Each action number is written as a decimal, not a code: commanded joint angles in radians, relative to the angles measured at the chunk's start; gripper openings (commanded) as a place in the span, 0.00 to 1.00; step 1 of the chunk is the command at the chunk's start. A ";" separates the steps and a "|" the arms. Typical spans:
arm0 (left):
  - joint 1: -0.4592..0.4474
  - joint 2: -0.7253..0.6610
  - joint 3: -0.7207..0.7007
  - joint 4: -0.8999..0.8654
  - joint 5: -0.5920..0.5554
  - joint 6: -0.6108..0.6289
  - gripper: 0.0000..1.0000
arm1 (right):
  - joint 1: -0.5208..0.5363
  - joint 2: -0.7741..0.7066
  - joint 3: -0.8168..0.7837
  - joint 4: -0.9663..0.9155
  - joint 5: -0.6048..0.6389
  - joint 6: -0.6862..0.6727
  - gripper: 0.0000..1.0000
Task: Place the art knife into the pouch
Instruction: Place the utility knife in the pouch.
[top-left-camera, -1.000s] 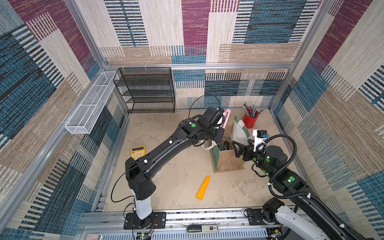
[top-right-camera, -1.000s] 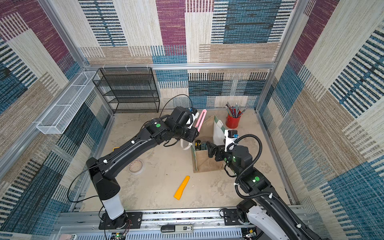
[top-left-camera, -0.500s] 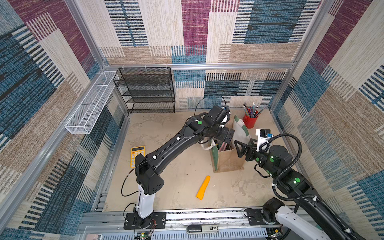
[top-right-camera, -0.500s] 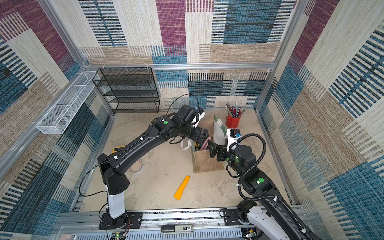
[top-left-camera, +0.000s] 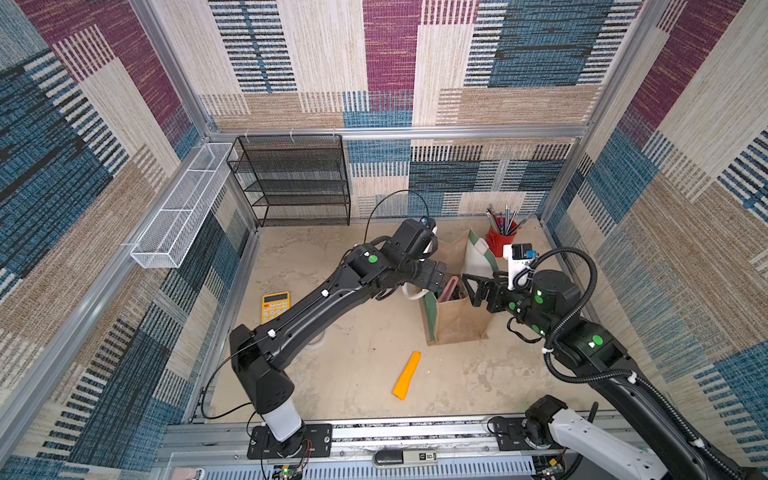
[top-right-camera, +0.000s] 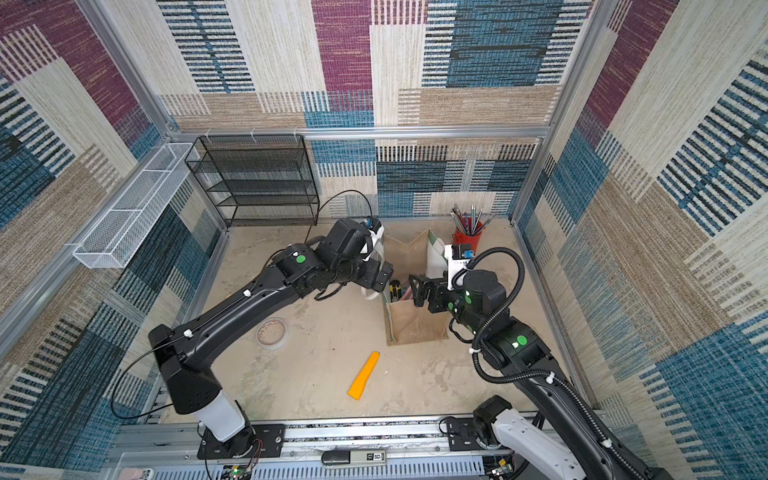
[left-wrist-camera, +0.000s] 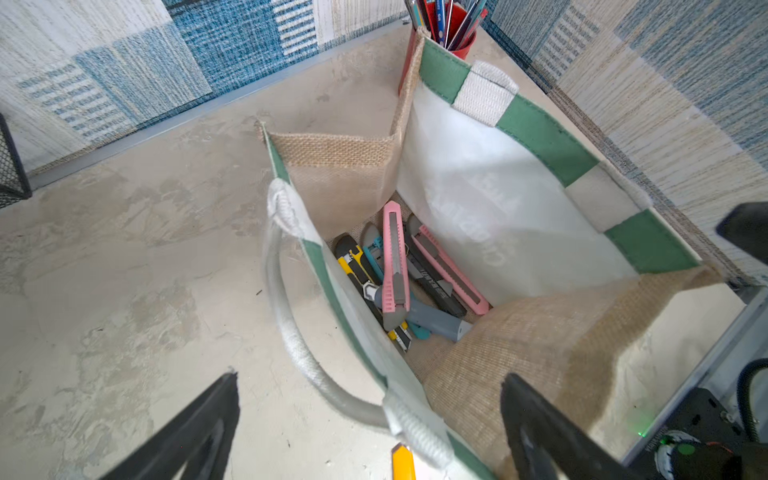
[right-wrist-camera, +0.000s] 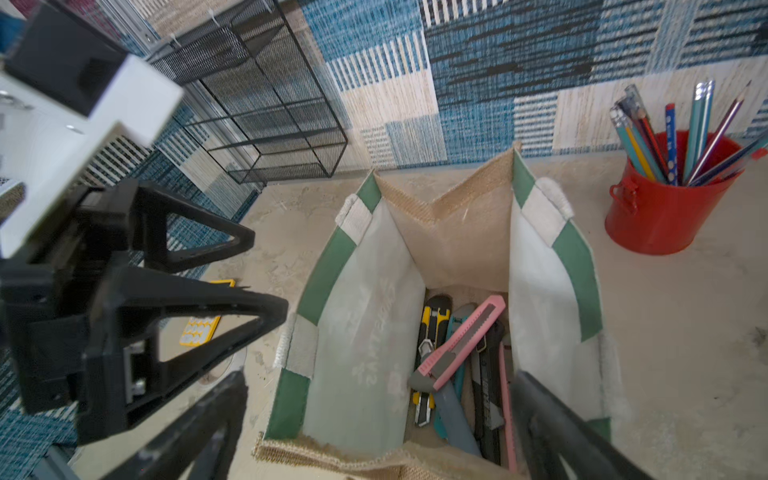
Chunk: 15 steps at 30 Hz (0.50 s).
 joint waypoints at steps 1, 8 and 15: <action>0.012 -0.093 -0.115 0.101 -0.028 -0.028 0.99 | 0.002 0.022 0.042 -0.057 -0.034 0.022 1.00; 0.178 -0.393 -0.463 0.267 0.202 -0.177 0.99 | 0.028 0.066 0.087 -0.025 -0.085 0.029 1.00; 0.269 -0.568 -0.593 0.139 0.127 -0.157 0.99 | 0.286 0.202 0.191 -0.051 0.137 0.021 1.00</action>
